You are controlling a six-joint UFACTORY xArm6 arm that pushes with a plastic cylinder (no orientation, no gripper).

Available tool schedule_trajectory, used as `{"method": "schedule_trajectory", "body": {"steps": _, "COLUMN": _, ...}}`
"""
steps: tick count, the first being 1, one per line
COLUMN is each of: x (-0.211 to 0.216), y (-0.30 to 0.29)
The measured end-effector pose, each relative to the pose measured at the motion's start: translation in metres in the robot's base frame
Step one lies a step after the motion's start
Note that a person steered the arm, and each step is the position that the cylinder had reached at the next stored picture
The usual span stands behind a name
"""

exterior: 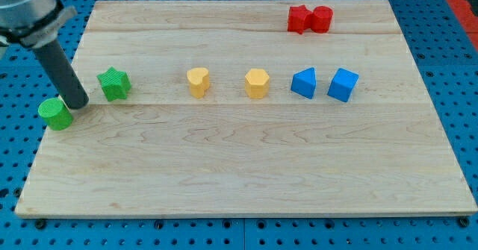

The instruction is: Move the green star slightly right and up

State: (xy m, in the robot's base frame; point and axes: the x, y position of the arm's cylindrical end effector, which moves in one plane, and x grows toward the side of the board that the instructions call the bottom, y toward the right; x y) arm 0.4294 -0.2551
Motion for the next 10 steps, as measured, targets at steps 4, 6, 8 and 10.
{"method": "schedule_trajectory", "body": {"steps": 4, "x": 0.024, "y": 0.061}}
{"method": "schedule_trajectory", "body": {"steps": 6, "x": 0.016, "y": 0.099}}
{"method": "schedule_trajectory", "body": {"steps": 8, "x": 0.009, "y": 0.105}}
{"method": "schedule_trajectory", "body": {"steps": 10, "x": 0.035, "y": 0.105}}
